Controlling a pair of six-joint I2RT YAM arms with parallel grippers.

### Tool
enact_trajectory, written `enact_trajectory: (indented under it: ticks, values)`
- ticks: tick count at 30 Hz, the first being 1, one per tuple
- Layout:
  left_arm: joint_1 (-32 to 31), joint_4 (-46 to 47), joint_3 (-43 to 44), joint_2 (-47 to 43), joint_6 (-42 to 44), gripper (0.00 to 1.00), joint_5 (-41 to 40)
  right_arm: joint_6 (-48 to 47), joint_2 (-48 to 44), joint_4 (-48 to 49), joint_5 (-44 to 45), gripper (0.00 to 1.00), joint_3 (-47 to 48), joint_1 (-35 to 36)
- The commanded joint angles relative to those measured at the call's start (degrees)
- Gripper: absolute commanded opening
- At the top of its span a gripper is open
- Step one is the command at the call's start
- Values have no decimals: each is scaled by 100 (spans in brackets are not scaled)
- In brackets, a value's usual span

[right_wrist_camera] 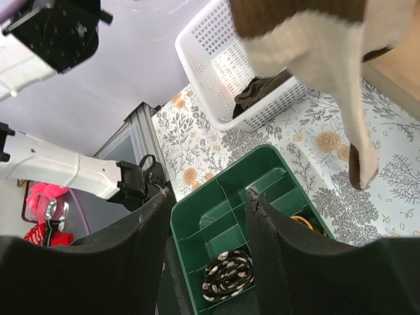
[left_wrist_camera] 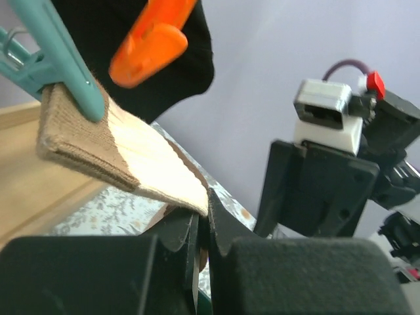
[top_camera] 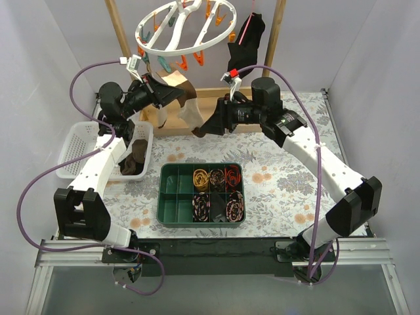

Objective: Remove the socks clipped to the hanger

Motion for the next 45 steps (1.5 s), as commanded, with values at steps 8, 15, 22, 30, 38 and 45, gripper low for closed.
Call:
enact_trajectory:
  ticks: [8,15,22,30,38,45]
  values:
    - [-106,363,-389,-484,-720,0,554,-289,822,291,-496,62,1291,-129]
    - [-106,898,-530,-458,-1256,0,861,-579,1244,361,-636,67,1643,-182]
    - [-106,1040,-451,-388,-1458,0,1002,-791,1148,396,-426,73,1432,-287]
    - [-106,1461,-459,-309,-1941,0,1187,-712,1341,940,-1181,77,1440,-323]
    - [-106,1690,-495,-186,-2109,0,1257,211,1350,2356,-1893,48,994,-235]
    - [-106,1594,-459,-106,-2065,0,1205,475,1139,2558,-1621,2,632,-208]
